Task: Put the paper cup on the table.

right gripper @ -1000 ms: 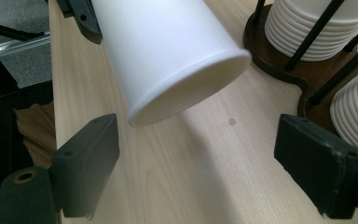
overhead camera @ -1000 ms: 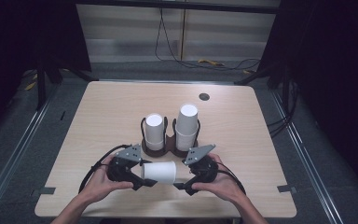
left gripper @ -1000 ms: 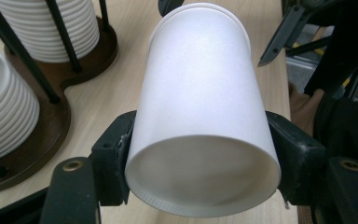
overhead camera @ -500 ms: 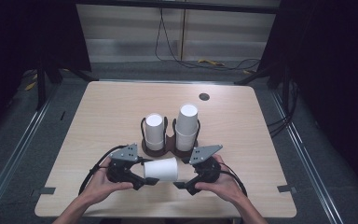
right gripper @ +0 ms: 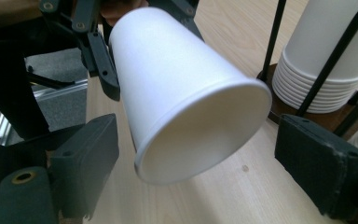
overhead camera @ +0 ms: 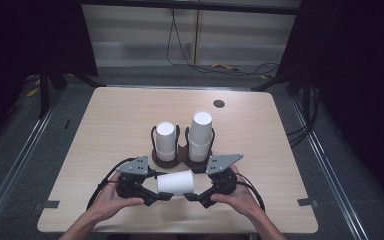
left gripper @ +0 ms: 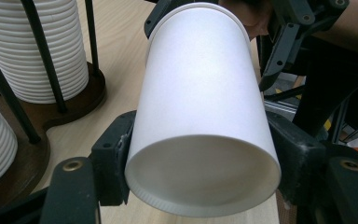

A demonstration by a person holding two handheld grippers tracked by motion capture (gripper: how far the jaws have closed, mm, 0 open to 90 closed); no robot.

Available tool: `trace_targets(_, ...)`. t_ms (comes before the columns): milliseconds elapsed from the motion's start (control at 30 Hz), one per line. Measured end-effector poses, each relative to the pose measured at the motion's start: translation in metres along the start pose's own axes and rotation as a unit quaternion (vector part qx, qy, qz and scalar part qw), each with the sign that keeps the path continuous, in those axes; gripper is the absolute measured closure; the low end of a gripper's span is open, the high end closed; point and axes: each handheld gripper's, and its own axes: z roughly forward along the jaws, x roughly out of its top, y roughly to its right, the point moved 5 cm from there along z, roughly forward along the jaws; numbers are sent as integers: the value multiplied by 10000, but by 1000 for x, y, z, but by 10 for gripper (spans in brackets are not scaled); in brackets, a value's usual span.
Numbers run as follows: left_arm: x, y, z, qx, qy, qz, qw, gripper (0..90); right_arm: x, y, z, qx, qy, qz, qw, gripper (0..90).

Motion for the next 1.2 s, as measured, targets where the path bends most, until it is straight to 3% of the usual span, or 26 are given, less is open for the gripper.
trace_targets(200, 2, 3, -1, -93, 161, -15, 9998, 332, 3, 2, 0, 73, 160, 43, 9998, 135)
trace_targets(467, 6, 6, -2, -246, 281, -36, 9993, 331, 5, -2, 4, 362, 324, 92, 9988, 134)
trace_targets(1200, 3, 7, 2, -417, 231, -58, 9988, 333, 5, -1, 2, 614, 388, 141, 9973, 204)
